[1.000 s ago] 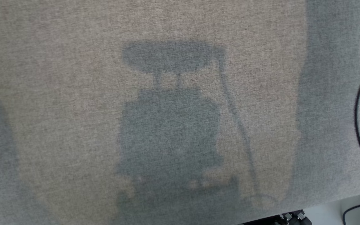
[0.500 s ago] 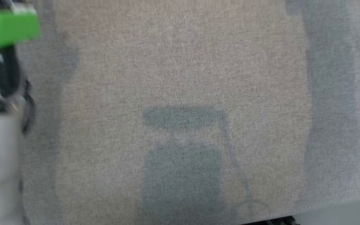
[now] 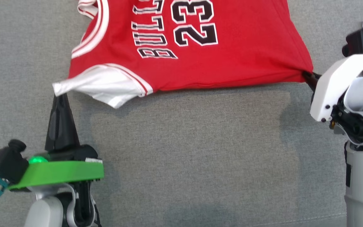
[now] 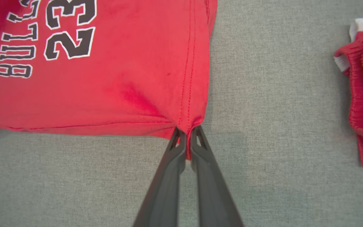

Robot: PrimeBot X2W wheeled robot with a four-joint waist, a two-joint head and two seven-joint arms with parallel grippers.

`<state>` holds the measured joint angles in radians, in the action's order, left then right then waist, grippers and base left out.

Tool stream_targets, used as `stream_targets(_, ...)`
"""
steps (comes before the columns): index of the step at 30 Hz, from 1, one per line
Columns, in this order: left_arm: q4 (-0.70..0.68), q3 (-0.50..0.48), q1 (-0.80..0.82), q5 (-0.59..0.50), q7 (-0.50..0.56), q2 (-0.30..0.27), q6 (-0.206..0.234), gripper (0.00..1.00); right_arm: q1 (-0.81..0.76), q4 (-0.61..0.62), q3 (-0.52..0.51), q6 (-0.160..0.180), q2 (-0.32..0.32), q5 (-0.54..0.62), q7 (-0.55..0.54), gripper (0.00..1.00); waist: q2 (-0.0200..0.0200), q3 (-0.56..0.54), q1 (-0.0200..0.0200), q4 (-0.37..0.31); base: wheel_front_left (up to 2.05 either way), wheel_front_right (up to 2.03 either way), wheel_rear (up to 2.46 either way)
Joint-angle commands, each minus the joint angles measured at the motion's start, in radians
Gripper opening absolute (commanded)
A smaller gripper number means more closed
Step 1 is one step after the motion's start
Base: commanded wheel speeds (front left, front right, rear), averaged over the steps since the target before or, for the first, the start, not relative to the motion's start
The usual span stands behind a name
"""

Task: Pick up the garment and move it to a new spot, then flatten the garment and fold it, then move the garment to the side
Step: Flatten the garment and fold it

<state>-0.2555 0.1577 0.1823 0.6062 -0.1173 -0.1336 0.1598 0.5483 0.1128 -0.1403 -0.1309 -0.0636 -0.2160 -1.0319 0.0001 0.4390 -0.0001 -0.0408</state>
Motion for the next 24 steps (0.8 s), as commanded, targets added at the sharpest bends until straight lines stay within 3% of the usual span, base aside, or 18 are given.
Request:
stream_targets(1, 0.008, 0.001, -0.040, -0.005, -0.013, 0.005, 0.005, 0.00, -0.038, 0.024, -0.014, 0.001, 0.003, 0.005, -0.006, 0.00, -0.0001, -0.079, 0.0001, 0.038, 0.00, 0.00, 0.00)
stream_targets(7, 0.077, 0.025, -0.167, 0.002, -0.045, 0.021, 0.008, 0.00, -0.173, 0.063, -0.057, 0.001, 0.011, 0.042, -0.007, 0.00, -0.0001, -0.153, 0.0001, 0.058, 0.00, 0.00, 0.00)
stream_targets(11, 0.117, 0.047, -0.228, -0.005, -0.036, 0.017, 0.016, 0.00, -0.254, 0.049, -0.091, 0.001, 0.011, -0.002, -0.002, 0.00, -0.0001, -0.203, 0.0001, 0.074, 0.00, 0.00, 0.00)
stream_targets(15, 0.140, 0.084, -0.290, -0.037, 0.014, -0.025, 0.022, 0.00, -0.339, 0.040, -0.114, 0.001, 0.011, -0.045, 0.007, 0.00, -0.0001, -0.247, 0.0001, 0.085, 0.00, 0.00, 0.00)
stream_targets(19, 0.132, 0.135, -0.359, -0.101, 0.119, -0.114, 0.035, 0.00, -0.437, 0.043, -0.119, 0.001, 0.011, -0.081, 0.034, 0.00, -0.0001, -0.284, 0.0001, 0.095, 0.00, 0.00, 0.00)
stream_targets(24, 0.106, 0.165, -0.414, -0.098, 0.228, -0.167, 0.034, 0.00, -0.507, 0.046, -0.127, 0.001, 0.011, -0.073, 0.072, 0.00, -0.0001, -0.304, 0.0001, 0.097, 0.00, 0.00, 0.00)
